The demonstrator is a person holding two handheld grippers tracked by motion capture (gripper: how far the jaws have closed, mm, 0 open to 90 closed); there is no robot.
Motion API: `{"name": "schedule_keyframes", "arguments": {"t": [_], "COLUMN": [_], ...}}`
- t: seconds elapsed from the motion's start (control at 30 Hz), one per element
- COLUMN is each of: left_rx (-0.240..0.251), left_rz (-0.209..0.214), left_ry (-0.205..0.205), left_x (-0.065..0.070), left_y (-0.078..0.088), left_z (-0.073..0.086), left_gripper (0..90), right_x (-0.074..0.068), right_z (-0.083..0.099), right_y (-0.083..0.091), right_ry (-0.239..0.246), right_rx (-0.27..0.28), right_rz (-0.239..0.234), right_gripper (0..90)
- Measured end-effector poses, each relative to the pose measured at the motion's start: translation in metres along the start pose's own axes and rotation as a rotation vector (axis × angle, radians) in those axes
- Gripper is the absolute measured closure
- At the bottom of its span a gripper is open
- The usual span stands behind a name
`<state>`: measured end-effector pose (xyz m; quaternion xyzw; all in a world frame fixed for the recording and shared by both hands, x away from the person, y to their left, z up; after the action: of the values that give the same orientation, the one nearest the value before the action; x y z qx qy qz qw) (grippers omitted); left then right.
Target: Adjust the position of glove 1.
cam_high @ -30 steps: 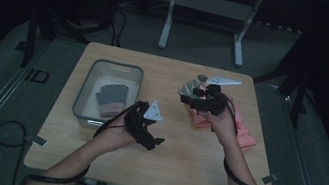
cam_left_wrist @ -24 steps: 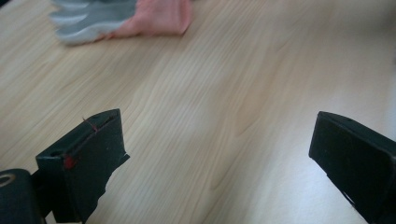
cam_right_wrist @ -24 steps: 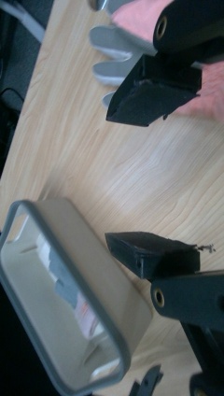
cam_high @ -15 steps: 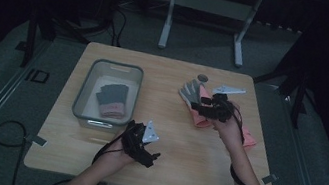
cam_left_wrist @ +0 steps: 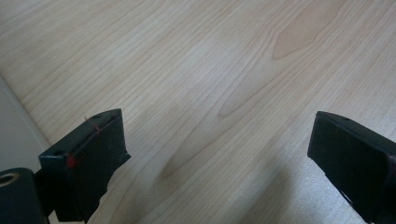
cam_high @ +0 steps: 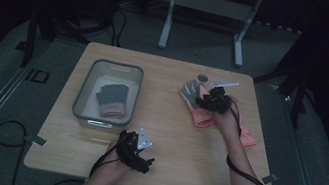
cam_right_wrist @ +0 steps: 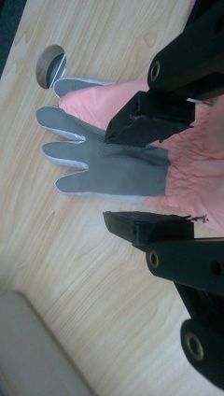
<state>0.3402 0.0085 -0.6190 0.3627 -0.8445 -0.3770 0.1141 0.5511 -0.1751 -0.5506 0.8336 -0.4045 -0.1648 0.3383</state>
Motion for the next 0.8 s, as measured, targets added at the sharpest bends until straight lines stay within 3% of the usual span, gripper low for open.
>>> {"name": "schedule_keyframes", "arguments": {"t": [0.07,0.13,0.27,0.3,0.43,0.5,0.57,0.63,0.8], "left_rx": [0.001,-0.009,-0.01,0.004,0.027,0.018,0.015,0.017,0.022], "left_rz": [0.021,0.049,0.055,0.042,0.06,0.055,0.061,0.067,0.042], "left_ry": [0.004,-0.007,-0.01,-0.027,-0.026,-0.038,-0.039,-0.038,-0.053], "left_x": [0.001,0.001,0.001,0.001,0.005,0.005,0.006,0.007,0.005], "left_y": [0.0,-0.001,-0.002,-0.002,-0.001,-0.002,-0.002,-0.002,-0.002], "left_z": [0.0,0.003,0.005,0.006,0.006,0.008,0.009,0.009,0.008], "left_gripper": [4.0,4.0,4.0,4.0,4.0,4.0,4.0,4.0,4.0], "right_x": [0.0,0.0,0.006,0.006,0.012,0.012,0.011,0.011,0.011], "right_z": [0.0,0.003,0.004,0.004,0.014,0.019,0.024,0.024,0.024], "right_y": [-0.003,-0.018,-0.031,-0.031,-0.049,-0.054,-0.059,-0.06,-0.058], "right_ry": [0.006,0.054,0.097,0.097,0.203,0.237,0.231,0.185,0.092], "right_rx": [-0.006,-0.049,-0.092,-0.092,-0.164,-0.182,-0.193,-0.192,-0.164], "right_rz": [0.002,0.019,0.052,0.052,0.055,0.043,0.018,0.014,0.038], "right_gripper": [56.6,58.1,59.3,60.0,60.9,67.1,71.5,75.1,86.5]}}
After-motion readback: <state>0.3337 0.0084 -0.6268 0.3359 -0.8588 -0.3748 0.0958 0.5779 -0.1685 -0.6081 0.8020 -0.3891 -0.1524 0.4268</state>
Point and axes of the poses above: each handheld gripper's, and its own axes: y roughly backward along the jaws, z roughly out of its underside, x roughly to its right, the point moved 10 cm from there along -y, roughly forward along the jaws
